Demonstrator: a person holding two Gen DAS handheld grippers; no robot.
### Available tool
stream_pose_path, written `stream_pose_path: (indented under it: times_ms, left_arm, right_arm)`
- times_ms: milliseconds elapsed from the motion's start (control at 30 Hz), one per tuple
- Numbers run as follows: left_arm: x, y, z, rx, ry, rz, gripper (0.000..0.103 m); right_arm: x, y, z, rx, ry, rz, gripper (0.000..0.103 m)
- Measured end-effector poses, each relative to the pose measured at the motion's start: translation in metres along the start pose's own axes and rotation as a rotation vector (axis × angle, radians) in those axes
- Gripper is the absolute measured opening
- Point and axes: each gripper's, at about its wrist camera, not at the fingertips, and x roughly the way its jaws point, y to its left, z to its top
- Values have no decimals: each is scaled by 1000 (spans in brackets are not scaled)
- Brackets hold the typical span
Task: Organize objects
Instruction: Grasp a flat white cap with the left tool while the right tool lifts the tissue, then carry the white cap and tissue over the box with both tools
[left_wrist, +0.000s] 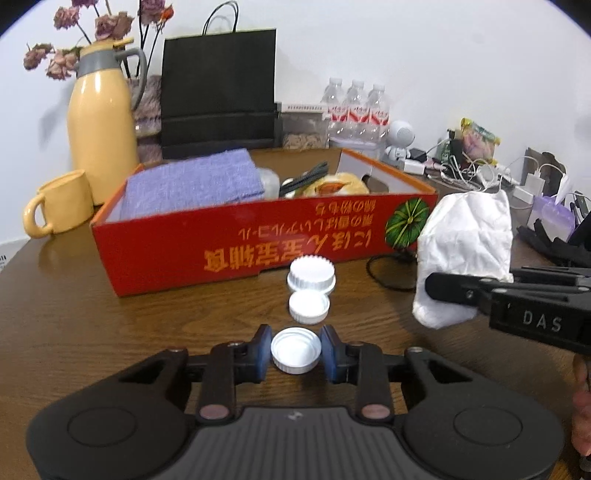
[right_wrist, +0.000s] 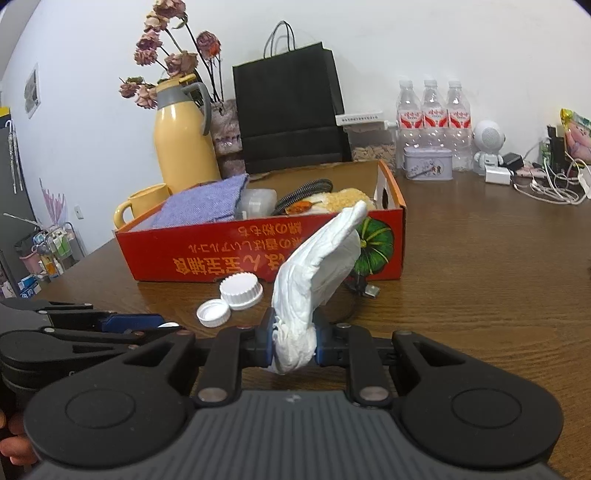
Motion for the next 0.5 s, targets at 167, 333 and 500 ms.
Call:
stream_pose_path:
  times_ms: [167,333,500]
  left_arm:
    - [-6,2,8,-10,-44,7,27]
    - [-11,9,18,-24,-81,21,27]
    - [-14,14,33,-29,-127,28,27]
  right_arm:
    - [3,4,3,-13,-12,0,19]
    - [1,3,9,-6,-27,10,19]
    - [2,1,24,-6,-50,21,19]
